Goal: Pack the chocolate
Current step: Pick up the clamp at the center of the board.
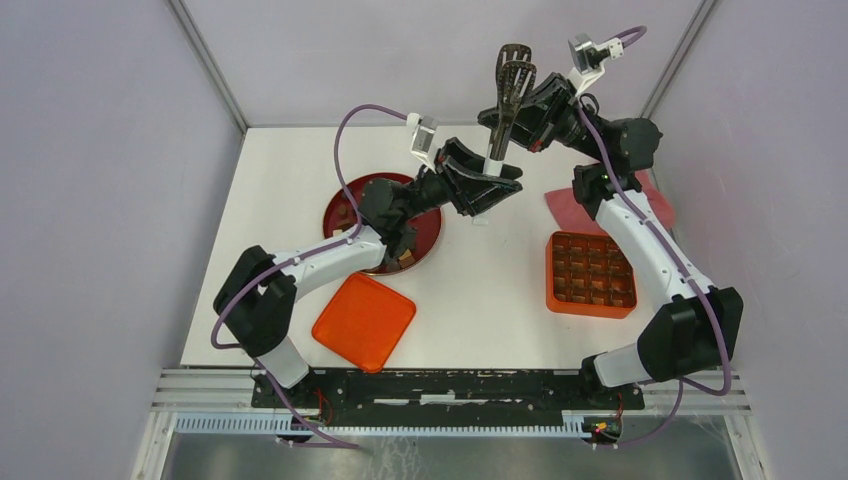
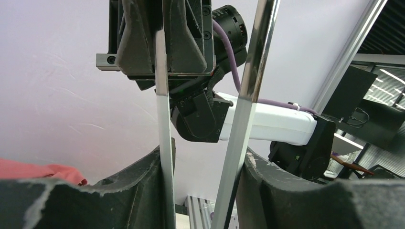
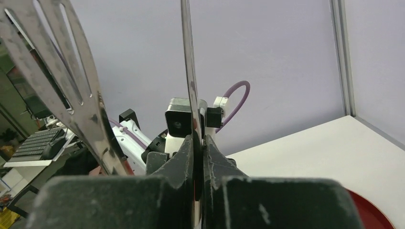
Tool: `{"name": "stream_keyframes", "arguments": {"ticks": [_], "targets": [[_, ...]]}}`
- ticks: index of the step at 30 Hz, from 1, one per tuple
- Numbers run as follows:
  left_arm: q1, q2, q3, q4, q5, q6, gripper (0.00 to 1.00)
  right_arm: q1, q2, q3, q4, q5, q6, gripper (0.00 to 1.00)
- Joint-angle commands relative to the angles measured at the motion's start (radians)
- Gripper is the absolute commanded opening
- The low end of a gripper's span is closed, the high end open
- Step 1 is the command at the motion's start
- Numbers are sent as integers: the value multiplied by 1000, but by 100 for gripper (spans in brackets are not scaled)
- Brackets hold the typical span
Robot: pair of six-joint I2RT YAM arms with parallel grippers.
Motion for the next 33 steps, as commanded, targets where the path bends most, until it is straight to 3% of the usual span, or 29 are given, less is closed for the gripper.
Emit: {"name": "stream_keyframes", "arguments": {"ticks": [1,7,10,33], "targets": [[-6,-1,25,66,2,-28,53,-16,-4,45,23,32,4,1],[-6,19,85,99,-44,-33,69,-17,-37,-53,64,61,79,0],[-6,27,104,108,-53,-33,71,-18,-50,-89,67,71,93,0],[-27,23,47,59,-57,50,58,-18,-37,-97,47,107,86,0]]}}
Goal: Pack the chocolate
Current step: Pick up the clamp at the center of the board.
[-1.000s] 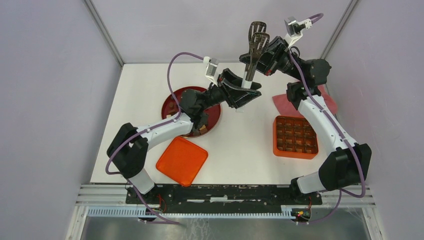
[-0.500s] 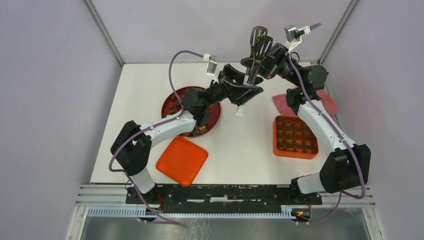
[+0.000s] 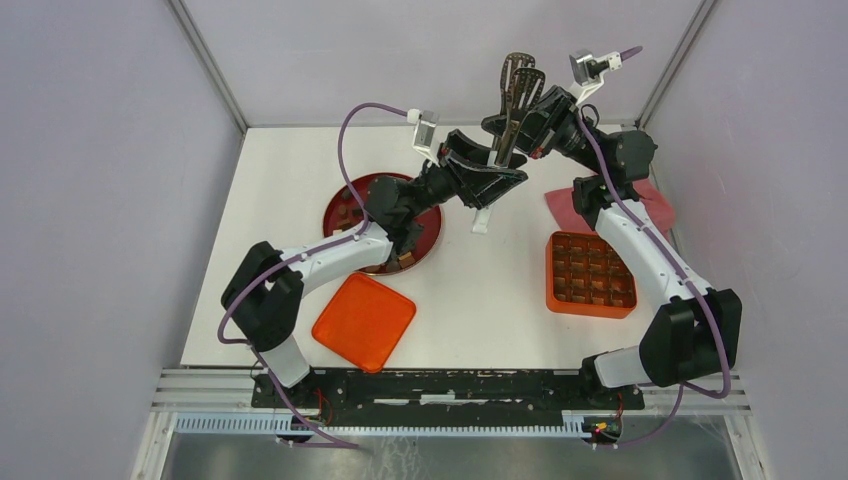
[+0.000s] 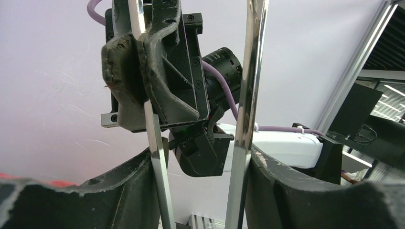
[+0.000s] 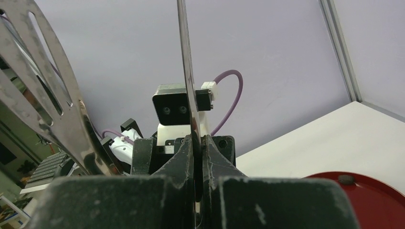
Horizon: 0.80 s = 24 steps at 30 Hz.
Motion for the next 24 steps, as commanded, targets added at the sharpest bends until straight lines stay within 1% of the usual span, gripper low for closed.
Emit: {"name": "stream_keyframes", "arguments": {"ticks": [1,4,7,11,15,17,24], "targets": [[-17,-24,-10,34,14,49,56,-5,-9,18,7,44,-5,0],[-17,-23,-16,41,14,45,53,-5,-8,18,-4,42,-15,0],[-17,-24,-15,50,13,36,55,-5,-9,15,-10,40,-23,0],[-15,-23,-6,49,21,13,61,-4,-12,7,-23,37,-32,1],[-16,-28,-16,54,20,6,74,-7,-19,5,-41,44,-38,1],[-17,-30,-20,52,17,8,78,-7,-22,7,-45,49,-38,0],[-21,-33,-33,50,11,26,80,-7,-27,-1,-69,71,-29,0]]}}
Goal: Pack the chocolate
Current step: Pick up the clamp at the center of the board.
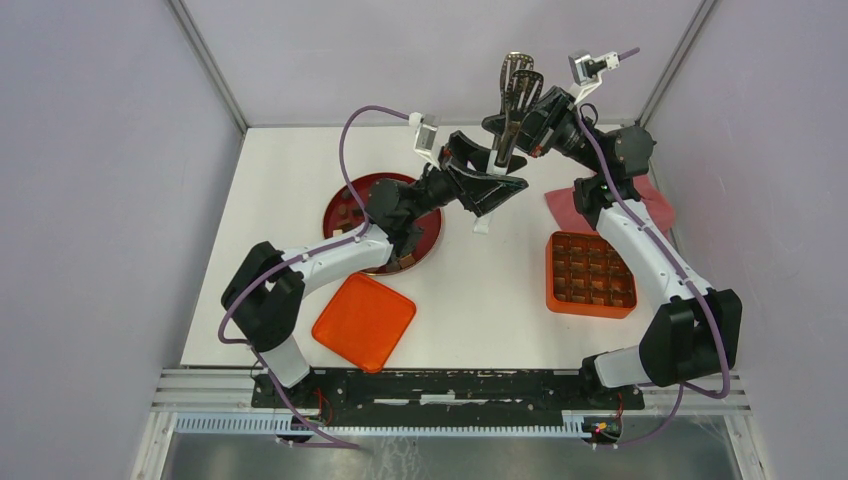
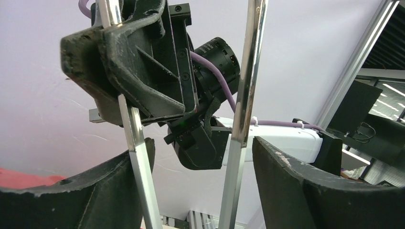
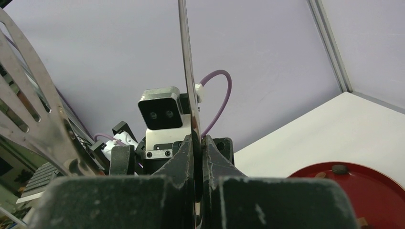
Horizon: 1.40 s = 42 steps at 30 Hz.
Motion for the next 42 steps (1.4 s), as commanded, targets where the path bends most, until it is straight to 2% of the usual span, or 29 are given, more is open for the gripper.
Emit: {"name": "stream_keyframes", "arguments": {"ticks": [1,5,20,22,27,34,42], "targets": [[-19,-33,-14,46,12,35,80,-3,-27,-1,-1,75,12,0],[-23,-32,-33,99,-20,61,76,-1,-31,-13,-10,84,16,0],[-28,-23,-5,97,-40,63,60,-2,-41,-43,-33,78,1,3],[-27,-28,-11,104,-48,58,56,-1,-41,-44,-36,76,-3,5],[-26,-37,-28,130,-64,39,56,-3,-40,-36,-38,70,-17,12],[-10,-46,-51,167,-81,-36,55,-16,-34,14,-13,37,-62,33],[0,-46,-54,172,-84,-79,55,-22,-37,13,-4,31,-66,32]]}}
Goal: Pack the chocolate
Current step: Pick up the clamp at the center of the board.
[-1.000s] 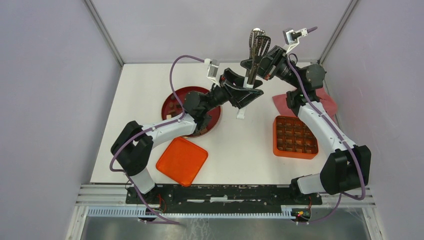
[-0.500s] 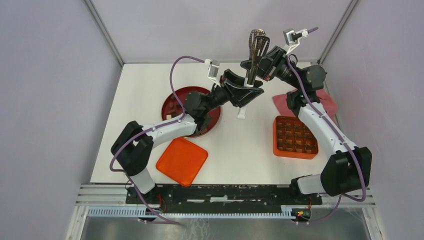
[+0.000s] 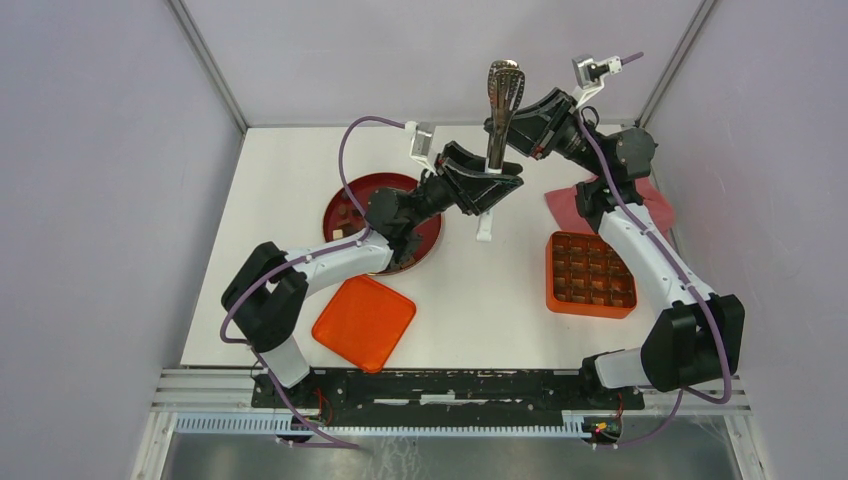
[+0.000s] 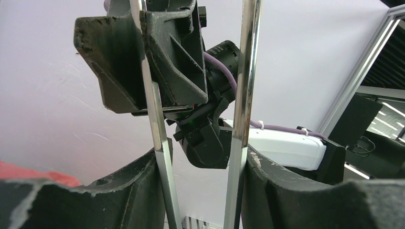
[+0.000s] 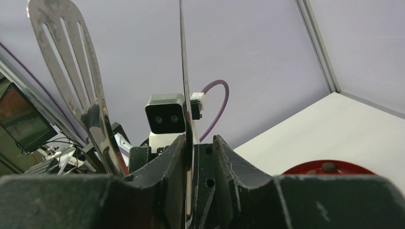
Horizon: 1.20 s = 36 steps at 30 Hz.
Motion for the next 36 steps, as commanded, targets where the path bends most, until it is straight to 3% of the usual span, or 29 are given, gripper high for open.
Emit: {"name": "stream_keyframes", "arguments": {"ticks": [1,13,21,30,36], "targets": [[8,-42,12,116,-18,-73,55,-12,-14,41,29,14,-18,32],[25,-16,35,108,11,-173,54,-20,3,73,43,-1,-17,30],[26,17,77,49,53,-194,54,-6,27,124,-71,-12,-92,29],[26,26,95,0,60,-191,54,18,38,170,-166,-19,-163,18],[42,6,69,0,48,-193,54,14,29,198,-152,-64,-191,36]]}}
